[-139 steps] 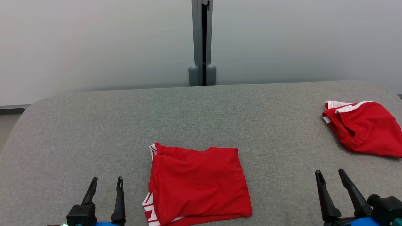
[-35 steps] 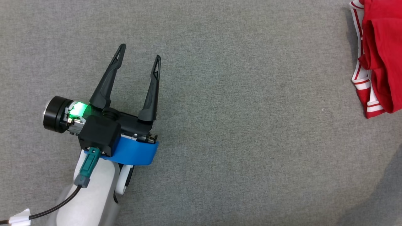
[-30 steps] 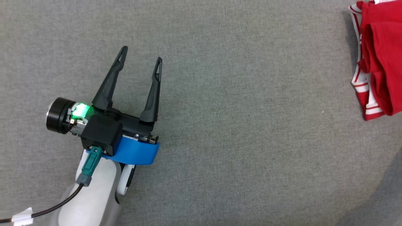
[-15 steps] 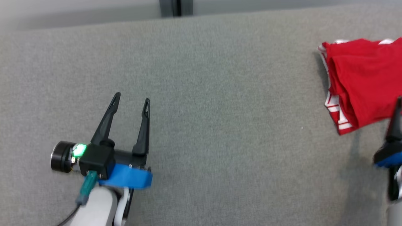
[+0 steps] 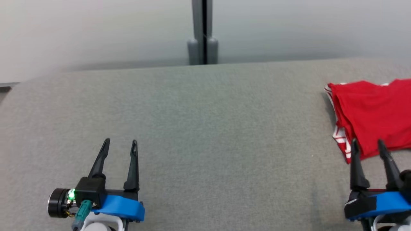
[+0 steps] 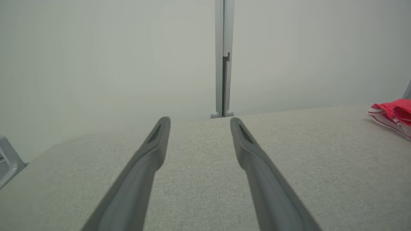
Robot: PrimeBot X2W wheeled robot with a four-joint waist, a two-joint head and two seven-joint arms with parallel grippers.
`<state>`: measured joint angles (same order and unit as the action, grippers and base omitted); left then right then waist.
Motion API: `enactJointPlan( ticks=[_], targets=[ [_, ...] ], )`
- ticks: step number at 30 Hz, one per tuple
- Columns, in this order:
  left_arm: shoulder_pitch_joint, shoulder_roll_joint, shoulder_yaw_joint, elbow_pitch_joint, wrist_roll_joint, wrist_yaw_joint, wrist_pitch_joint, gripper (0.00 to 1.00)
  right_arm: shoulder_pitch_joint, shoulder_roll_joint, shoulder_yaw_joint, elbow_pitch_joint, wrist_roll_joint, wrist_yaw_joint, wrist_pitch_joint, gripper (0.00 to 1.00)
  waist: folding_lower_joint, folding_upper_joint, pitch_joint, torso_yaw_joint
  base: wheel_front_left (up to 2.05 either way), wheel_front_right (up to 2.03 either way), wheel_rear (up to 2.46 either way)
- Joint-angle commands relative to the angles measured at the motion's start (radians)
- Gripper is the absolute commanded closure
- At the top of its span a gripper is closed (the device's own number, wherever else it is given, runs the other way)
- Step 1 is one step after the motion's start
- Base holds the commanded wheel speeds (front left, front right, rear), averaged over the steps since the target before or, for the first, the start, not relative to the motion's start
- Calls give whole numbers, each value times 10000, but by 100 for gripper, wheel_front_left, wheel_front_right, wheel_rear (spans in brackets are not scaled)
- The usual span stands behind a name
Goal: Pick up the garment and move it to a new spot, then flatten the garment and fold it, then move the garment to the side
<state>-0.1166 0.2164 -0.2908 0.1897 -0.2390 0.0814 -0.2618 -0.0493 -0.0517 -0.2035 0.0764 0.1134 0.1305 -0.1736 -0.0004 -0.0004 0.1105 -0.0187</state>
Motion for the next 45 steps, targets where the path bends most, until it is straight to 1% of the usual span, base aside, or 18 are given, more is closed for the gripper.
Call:
enactJointPlan(
  ticks=[1,7,12,18,25,45],
  targets=[
    [125,-9,120,60,-127,12,-40,0,298,6,161,-155,156,3,88,0,4,4,-109,132,0,0,0],
    [632,100,492,252,-362,45,-40,0,997,2,716,-604,456,3,479,0,4,4,-596,620,0,0,0],
    [1060,209,668,281,-438,-137,-40,0,1519,2,965,-799,517,3,713,0,4,4,-997,798,0,0,0],
    [1358,224,618,189,-304,-290,-41,0,1954,1,966,-980,658,3,878,0,4,4,-1241,769,0,0,0],
    [1403,241,546,386,-231,-372,-41,0,2244,5,835,-1079,460,3,937,0,4,4,-1302,678,0,0,0],
    [1183,173,639,674,-265,-429,-41,0,2159,4,878,-1138,681,5,805,0,4,4,-1257,642,0,0,0]
  ],
)
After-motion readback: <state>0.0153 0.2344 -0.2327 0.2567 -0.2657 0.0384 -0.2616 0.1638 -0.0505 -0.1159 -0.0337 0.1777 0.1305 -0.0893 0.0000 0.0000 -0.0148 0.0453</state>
